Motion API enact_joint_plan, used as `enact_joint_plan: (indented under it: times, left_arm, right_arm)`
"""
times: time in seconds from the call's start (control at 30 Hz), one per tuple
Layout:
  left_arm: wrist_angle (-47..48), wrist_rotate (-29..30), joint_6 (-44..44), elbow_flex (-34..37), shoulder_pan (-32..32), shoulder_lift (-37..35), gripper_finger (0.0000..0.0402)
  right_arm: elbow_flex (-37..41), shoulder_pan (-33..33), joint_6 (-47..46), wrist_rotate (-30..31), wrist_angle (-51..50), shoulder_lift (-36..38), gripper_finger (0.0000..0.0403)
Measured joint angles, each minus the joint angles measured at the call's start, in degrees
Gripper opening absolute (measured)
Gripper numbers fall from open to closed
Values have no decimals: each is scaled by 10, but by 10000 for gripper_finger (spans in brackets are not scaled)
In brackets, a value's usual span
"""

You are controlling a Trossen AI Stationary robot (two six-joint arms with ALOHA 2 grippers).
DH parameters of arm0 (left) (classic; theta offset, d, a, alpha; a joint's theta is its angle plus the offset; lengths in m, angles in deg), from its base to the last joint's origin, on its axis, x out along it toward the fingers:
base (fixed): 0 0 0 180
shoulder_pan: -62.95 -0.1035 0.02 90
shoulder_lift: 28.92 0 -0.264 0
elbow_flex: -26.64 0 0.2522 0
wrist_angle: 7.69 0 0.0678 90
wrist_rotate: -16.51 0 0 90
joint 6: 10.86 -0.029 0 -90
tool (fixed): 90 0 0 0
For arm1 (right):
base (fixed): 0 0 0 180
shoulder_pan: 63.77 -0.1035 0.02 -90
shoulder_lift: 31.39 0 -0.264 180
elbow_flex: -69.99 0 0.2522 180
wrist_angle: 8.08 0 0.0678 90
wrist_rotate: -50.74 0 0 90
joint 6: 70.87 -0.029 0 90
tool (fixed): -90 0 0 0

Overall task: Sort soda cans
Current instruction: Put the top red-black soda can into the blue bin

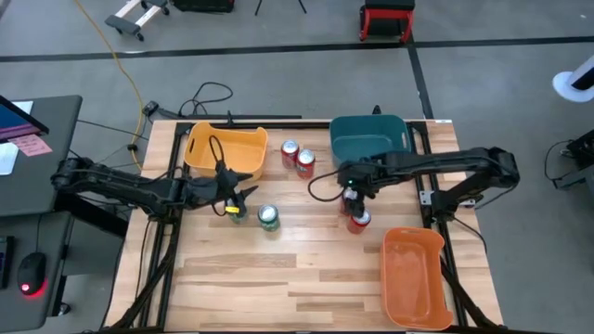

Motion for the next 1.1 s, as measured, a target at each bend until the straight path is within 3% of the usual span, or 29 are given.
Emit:
enact_joint_plan:
  times: [0.3, 0.63, 1.1]
  left_arm:
    - [-3, 0, 9, 0, -4, 0, 186]
    - [24, -2, 10, 0, -3, 0, 185]
    - [24, 7, 9, 0, -3, 0, 185]
  right_arm:
    - [0, -5, -13, 5, -1, -51, 397]
    - [6, 21, -15, -9, -25, -47, 369]
    - [7, 20, -16, -17, -18, -47, 368]
